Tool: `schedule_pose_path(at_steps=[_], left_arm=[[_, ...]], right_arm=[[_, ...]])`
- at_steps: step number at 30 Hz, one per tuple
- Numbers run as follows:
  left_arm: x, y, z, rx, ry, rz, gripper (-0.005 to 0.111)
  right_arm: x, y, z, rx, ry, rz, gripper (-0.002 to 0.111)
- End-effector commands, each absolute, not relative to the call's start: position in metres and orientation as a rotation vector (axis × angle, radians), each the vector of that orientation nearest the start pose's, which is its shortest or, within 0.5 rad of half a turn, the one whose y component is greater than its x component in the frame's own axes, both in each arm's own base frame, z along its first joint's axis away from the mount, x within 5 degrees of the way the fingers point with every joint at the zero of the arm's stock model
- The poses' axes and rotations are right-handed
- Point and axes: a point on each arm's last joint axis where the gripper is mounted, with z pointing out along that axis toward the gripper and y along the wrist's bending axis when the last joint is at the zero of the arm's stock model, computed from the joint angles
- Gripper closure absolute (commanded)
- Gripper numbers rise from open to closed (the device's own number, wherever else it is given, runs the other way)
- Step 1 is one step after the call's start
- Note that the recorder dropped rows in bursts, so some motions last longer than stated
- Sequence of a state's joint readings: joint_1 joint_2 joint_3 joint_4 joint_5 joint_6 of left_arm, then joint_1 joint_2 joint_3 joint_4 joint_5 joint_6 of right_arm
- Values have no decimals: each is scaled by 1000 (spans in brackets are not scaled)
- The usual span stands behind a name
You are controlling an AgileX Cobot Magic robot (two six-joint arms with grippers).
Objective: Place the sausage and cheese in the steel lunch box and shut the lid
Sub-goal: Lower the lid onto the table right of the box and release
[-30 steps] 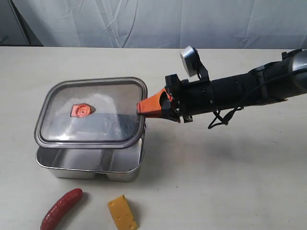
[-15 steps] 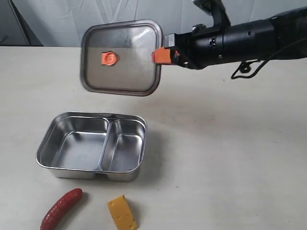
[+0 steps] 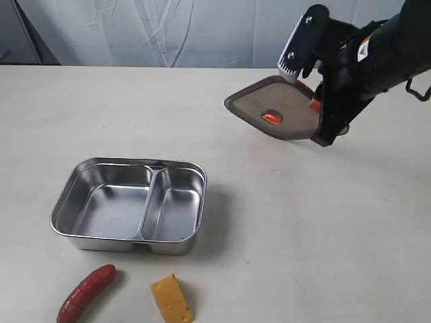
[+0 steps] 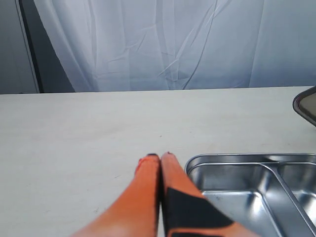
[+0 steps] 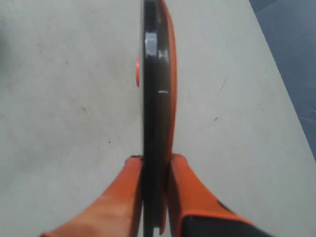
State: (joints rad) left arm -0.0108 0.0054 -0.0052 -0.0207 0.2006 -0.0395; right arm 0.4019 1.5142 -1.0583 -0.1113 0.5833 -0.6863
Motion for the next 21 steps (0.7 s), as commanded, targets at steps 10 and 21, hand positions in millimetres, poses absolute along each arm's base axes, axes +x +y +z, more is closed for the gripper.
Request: schedule_pose_path(at_steps=[10, 21], left_arm=[[56, -1, 197, -39, 1662, -57, 107], [56, -1, 197, -39, 1662, -57, 107]], right_arm=[[200, 176, 200, -1912, 2168, -215, 109], [170, 193, 160, -1991, 2309, -119, 109]])
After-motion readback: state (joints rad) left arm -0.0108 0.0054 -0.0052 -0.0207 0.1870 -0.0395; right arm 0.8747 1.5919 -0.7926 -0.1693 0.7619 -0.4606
